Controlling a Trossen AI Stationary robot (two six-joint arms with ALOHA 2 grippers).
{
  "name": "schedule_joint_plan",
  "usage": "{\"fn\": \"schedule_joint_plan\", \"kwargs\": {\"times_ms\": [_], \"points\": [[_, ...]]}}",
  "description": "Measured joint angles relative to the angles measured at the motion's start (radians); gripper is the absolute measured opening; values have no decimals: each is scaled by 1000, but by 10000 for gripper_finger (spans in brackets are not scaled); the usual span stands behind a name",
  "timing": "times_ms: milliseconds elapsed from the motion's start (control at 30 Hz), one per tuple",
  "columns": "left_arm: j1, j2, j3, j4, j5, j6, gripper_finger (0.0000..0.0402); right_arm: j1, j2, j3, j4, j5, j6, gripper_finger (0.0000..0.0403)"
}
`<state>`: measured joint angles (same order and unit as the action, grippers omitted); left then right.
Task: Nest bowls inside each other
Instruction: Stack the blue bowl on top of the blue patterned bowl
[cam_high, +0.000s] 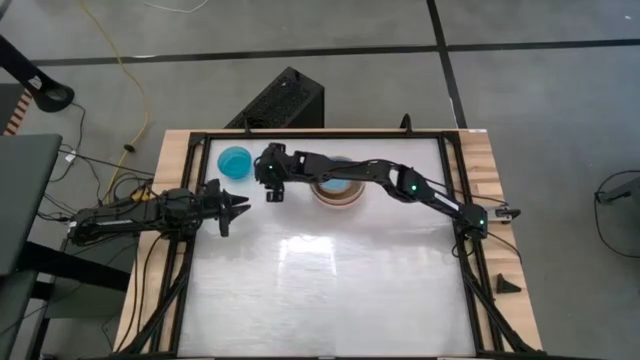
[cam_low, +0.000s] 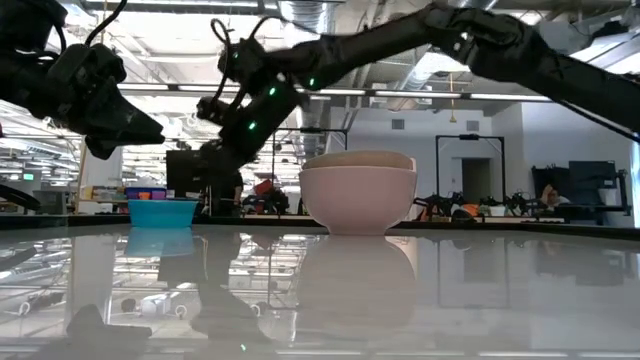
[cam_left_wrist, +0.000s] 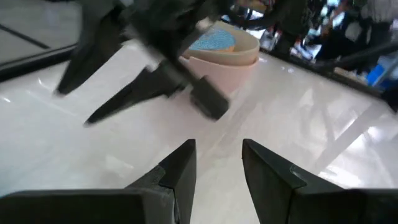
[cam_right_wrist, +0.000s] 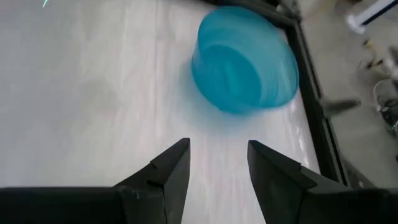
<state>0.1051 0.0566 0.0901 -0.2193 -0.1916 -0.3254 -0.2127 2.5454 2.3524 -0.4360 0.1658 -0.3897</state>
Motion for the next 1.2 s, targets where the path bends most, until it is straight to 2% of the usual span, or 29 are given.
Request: {"fn": "schedule_joint_plan", "kwargs": {"times_ms": [133, 300, 400, 467, 600, 700, 767, 900, 1000, 1200], "points": [[0, 2, -2, 19, -22, -60, 119, 3, -60, 0, -144, 0, 1, 191], [0, 2, -2, 108, -104, -135, 119, 3, -144, 0, -279, 1, 21, 191], [8, 27, 10, 174, -105, -54, 119, 0, -200, 0, -365, 1, 18, 191], [25, 77, 48, 142, -114, 8, 119, -5, -236, 0, -421, 0, 19, 190], [101, 285, 213, -45, -165, 96, 119, -27, -304, 0, -553, 0, 41, 181], [175, 505, 355, -251, -173, 145, 119, -45, -346, 0, -653, 0, 73, 175], [228, 657, 427, -329, -164, 159, 119, -55, -372, -1, -713, -1, 99, 171], [341, 925, 548, -385, -92, 172, 119, -68, -420, -1, -822, -3, 147, 165], [427, 1100, 633, -427, -83, 220, 119, -71, -449, -1, -885, -7, 182, 162], [551, 1302, 743, -437, -13, 295, 119, -54, -485, -1, -979, -8, 231, 157]]}}
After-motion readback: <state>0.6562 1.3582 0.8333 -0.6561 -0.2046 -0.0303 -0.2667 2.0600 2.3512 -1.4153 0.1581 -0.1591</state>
